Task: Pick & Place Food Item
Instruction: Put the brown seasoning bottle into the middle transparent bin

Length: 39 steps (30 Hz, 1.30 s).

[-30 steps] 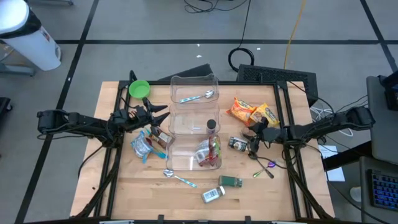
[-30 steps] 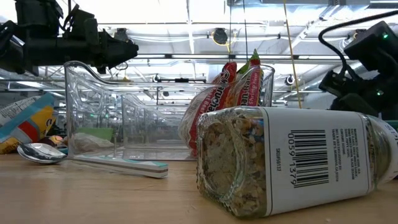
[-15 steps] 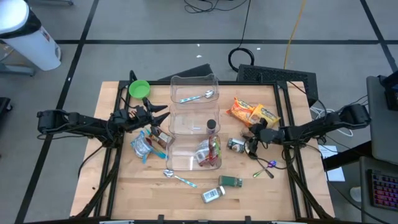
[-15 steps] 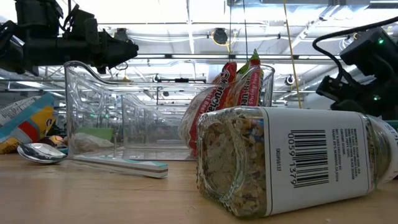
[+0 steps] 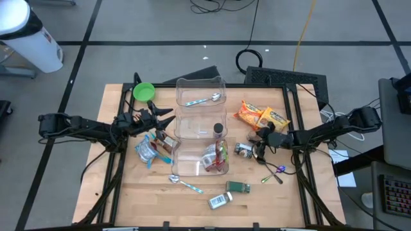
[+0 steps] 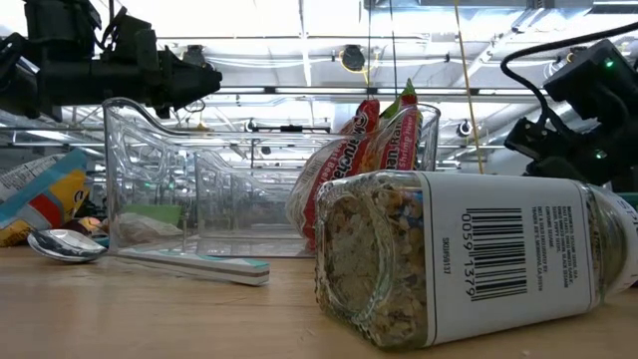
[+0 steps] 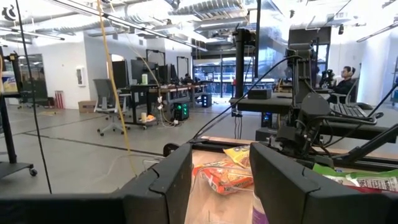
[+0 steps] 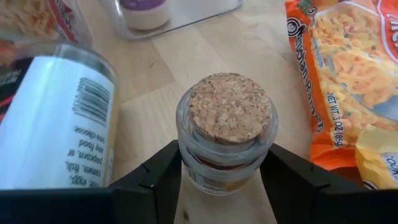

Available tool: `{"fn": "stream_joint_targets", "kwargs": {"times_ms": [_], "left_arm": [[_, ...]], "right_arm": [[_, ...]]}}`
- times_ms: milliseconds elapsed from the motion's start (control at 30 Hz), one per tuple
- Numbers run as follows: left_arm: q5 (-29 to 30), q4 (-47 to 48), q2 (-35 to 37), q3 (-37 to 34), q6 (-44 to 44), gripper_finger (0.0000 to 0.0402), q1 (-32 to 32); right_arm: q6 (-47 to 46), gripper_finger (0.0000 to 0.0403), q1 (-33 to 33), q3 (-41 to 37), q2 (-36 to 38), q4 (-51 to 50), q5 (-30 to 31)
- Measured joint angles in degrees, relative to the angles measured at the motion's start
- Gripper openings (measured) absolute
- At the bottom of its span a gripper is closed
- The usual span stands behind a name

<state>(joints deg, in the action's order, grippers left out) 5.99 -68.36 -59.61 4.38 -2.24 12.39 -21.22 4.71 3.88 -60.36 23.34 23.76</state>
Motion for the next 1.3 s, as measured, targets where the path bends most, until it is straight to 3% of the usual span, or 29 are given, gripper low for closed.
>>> {"fn": "stream_joint_targets", "kwargs": {"times_ms": [267,500,600,767,900,1167,1300], "left_arm": [[0.0,-0.8,0.0,0.0,1.6,0.0170,0.0],[-2.7,-0.4,0.0,2.8,0.9,0.0170,-1.8],[-4.5,9.0,0.0,8.2,-0.6,0.0170,-2.6],[-4.6,37.2,-0.1,22.5,-3.5,0.0170,-2.8],[-4.6,53.3,-3.0,34.3,-7.1,0.0170,-2.8],[-7.5,65.6,-10.1,52.2,-13.3,0.0172,-2.8],[-8.9,73.6,-15.6,61.8,-12.7,0.0192,-2.9]], "right_arm": [[10.5,0.0174,-0.1,7.5,0.1,-0.1,-3.0],[17.9,0.0174,-0.1,16.4,1.4,-9.1,-8.3],[20.2,0.0174,-0.2,20.9,2.8,-15.8,-10.7],[22.7,0.0174,-0.2,28.4,4.9,-29.3,-12.0],[25.0,0.0174,-0.2,33.2,6.3,-35.2,-12.1],[28.5,0.0174,-0.5,35.8,6.4,-36.7,-16.6],[30.3,0.0174,-1.5,35.8,6.3,-36.7,-16.5]]}}
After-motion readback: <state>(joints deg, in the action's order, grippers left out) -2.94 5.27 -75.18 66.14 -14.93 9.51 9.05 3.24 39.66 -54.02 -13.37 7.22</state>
